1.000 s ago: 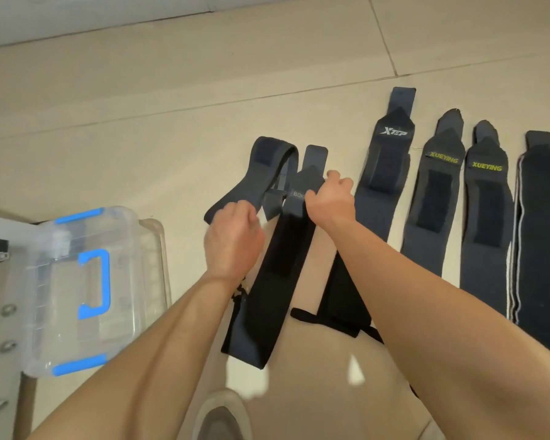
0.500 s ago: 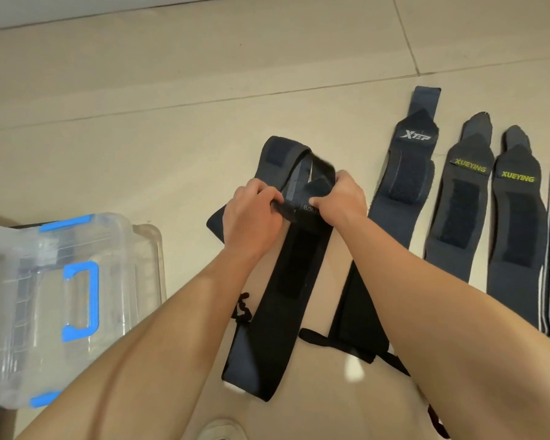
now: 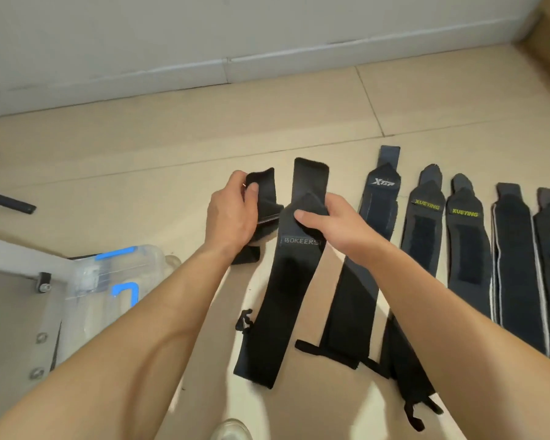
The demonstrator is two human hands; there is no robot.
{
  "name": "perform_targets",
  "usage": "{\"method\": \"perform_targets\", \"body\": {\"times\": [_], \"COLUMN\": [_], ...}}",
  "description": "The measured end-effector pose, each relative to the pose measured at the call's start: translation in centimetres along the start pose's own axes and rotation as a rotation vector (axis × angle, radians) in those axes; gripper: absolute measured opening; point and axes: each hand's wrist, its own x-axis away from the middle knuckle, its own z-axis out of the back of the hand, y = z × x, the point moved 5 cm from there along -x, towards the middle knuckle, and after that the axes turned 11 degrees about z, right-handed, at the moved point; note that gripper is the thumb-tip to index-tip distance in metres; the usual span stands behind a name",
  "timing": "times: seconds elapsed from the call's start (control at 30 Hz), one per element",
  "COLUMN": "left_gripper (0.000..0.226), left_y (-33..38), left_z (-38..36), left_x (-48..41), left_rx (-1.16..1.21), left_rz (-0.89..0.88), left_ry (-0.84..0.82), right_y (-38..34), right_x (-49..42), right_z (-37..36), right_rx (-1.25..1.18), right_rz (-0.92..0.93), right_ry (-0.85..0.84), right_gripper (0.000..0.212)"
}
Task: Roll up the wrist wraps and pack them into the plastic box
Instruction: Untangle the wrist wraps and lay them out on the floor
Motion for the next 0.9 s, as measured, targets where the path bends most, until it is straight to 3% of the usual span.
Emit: {"method": "perform_targets", "body": {"times": [0.17,0.37,0.63,0.9], "left_gripper": [0.02,0.017,0.02,0.017], "left_y": [5.2,10.1,15.6,16.9], "left_z": [4.7,10.7,18.7,21.0], "left_x": [1.6,4.9,11.3,17.5], "left_rx": [0.051,0.308,0.489,0.829], "left_rz": [-0.001,0.068,0.009,0.046], "left_ry": [-0.114,-0.351,-0.371,-0.402], "right_y": [-7.2,-13.9,-22.9,-27.1], "right_x": [1.4,4.8,10.3,15.9], "right_z": [-0.9,-0.7,-0.5,-0.6], "right_rx": [-0.039,-0.051,0.05,-0.007], "right_rz": [0.155,0.23,0.313,0.331], "right_ry": [-0.094,-0.06,0.037,0.047], "right_gripper": [0.015,0.015,0.031,0.022]}}
